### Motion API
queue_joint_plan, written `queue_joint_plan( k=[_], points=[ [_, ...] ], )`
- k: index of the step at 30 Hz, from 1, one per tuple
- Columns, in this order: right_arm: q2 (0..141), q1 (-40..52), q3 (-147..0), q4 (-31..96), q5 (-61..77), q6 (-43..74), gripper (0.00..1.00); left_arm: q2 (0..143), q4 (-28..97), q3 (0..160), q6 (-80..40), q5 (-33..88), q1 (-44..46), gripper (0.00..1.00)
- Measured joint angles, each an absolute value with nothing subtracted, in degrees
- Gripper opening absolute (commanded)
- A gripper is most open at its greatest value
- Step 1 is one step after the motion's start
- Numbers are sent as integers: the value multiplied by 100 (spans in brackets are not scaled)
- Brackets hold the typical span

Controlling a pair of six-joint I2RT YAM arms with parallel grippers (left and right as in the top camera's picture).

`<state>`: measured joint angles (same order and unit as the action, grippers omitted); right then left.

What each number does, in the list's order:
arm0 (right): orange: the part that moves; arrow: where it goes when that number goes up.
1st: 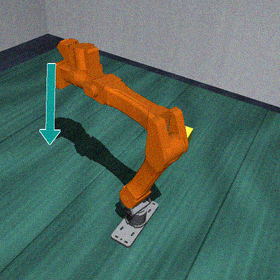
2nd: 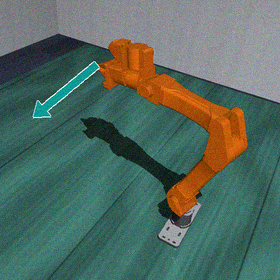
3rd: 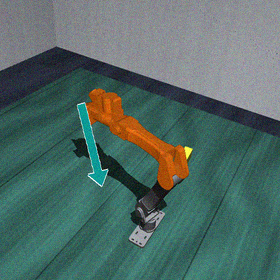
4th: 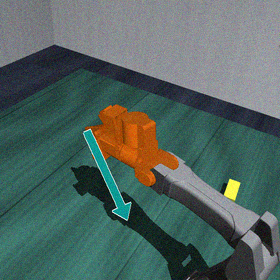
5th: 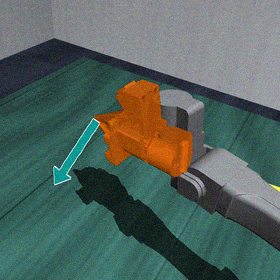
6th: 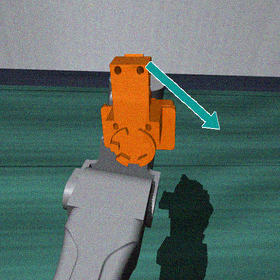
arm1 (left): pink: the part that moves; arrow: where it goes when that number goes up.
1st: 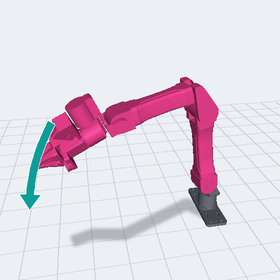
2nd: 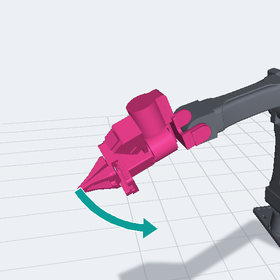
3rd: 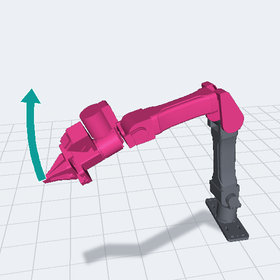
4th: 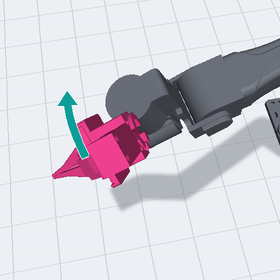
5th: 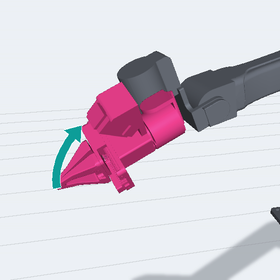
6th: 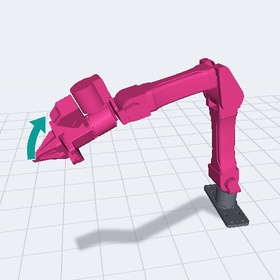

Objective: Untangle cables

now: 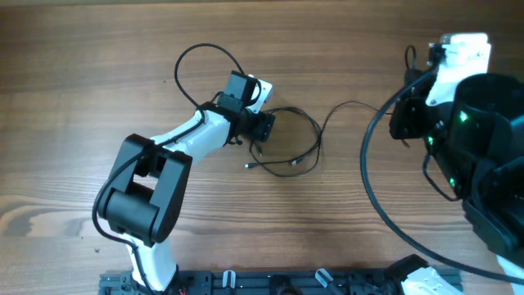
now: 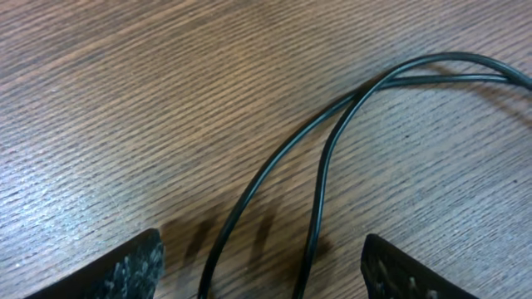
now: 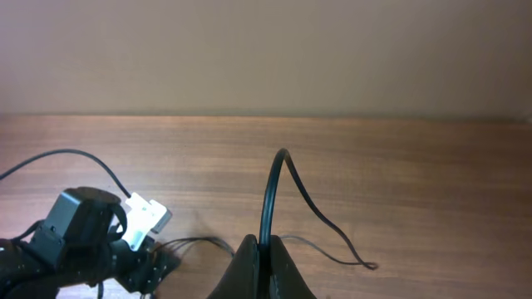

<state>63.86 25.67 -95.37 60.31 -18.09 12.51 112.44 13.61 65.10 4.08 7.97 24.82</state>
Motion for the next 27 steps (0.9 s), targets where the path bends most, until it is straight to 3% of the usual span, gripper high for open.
queue_joint_plan(
  k=[4, 5, 16, 27],
  points=[
    [6486, 2567, -9537, 6040, -1756, 1251, 4, 11275, 1382, 6525, 401, 790, 2480, 9],
    [6497, 2567, -9537, 6040, -1752, 1251, 4, 11290, 1393, 6532, 399, 797, 2480, 4],
    [6499, 2567, -9537, 6042, -1732, 1251, 4, 11144, 1540, 6504, 397, 794, 2453, 4],
    [6499, 2567, -9537, 6045, -1708, 1251, 4, 7992, 1822, 6469, 397, 792, 1378, 4]
  ],
)
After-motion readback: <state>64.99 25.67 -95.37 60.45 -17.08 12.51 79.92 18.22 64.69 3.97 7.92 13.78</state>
